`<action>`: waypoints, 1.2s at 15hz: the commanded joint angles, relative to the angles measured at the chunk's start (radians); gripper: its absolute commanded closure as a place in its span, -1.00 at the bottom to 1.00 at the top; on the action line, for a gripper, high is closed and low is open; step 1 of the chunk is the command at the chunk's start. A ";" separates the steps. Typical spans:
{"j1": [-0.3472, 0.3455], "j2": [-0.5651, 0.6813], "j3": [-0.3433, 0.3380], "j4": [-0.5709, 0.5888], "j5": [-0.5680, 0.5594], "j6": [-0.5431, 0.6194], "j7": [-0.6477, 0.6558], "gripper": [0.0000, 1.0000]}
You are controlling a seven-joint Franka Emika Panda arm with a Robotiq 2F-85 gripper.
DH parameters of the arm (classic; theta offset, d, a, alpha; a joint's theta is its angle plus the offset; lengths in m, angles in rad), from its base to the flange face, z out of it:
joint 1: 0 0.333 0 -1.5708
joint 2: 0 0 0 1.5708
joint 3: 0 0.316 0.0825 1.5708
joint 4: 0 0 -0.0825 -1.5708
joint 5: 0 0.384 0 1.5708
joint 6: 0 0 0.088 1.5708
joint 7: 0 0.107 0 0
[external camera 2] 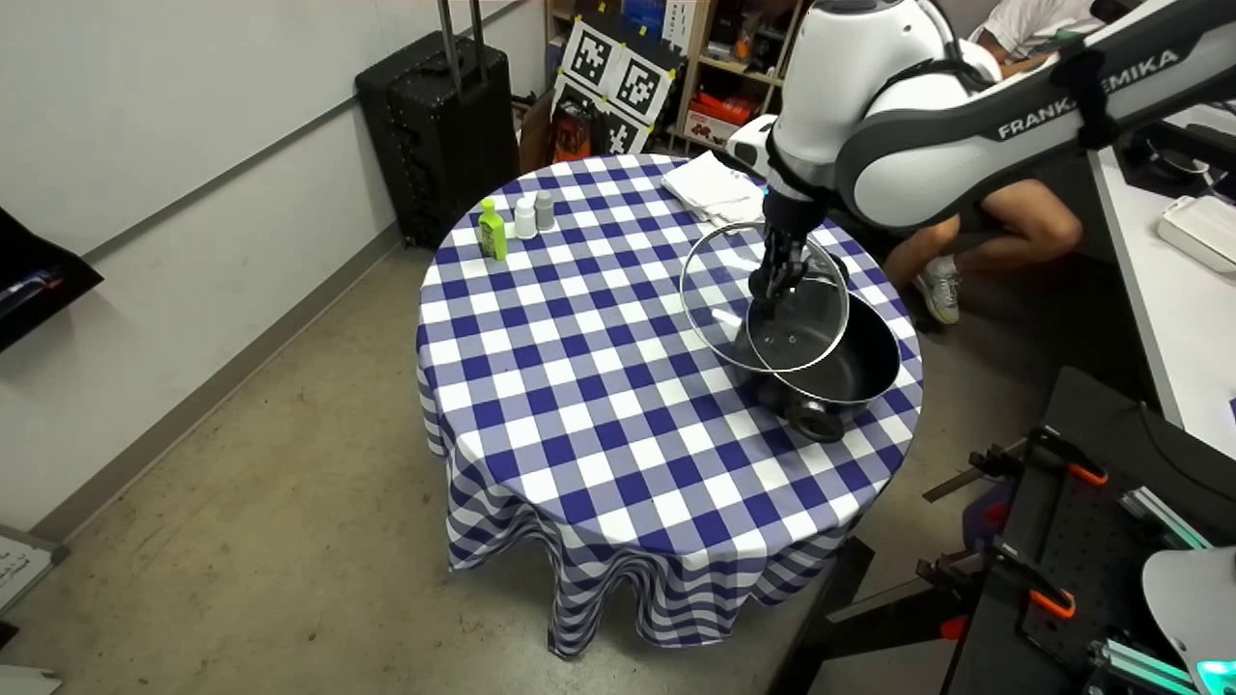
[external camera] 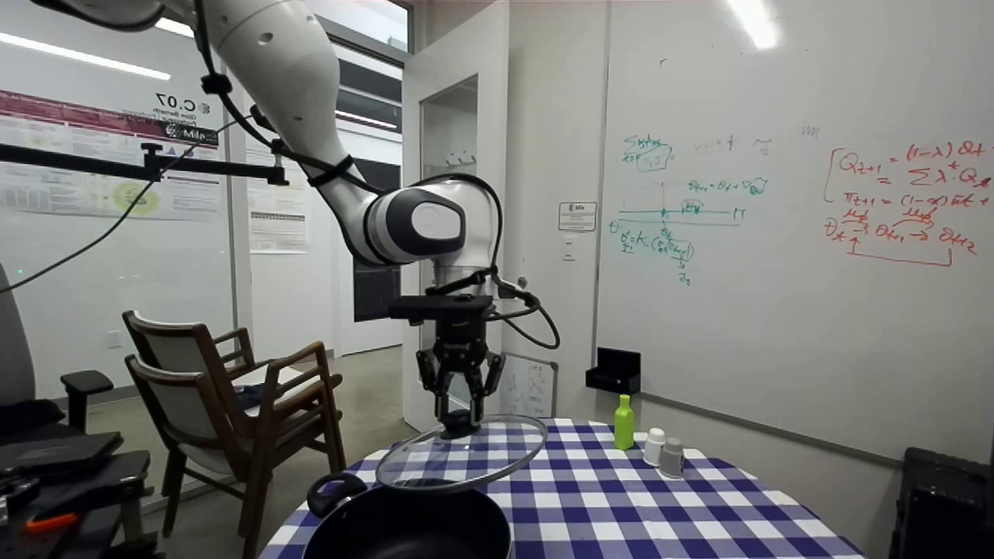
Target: Put the glass lid on the black pot
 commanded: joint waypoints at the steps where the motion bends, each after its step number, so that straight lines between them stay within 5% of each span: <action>1: -0.090 -0.131 0.036 -0.130 0.153 0.014 -0.045 0.50; 4: -0.133 -0.181 0.033 -0.226 0.280 0.070 -0.048 0.50; 12: -0.142 -0.198 0.006 -0.418 0.343 0.350 0.061 0.50; 18: -0.178 -0.221 0.006 -0.469 0.372 0.434 0.093 0.50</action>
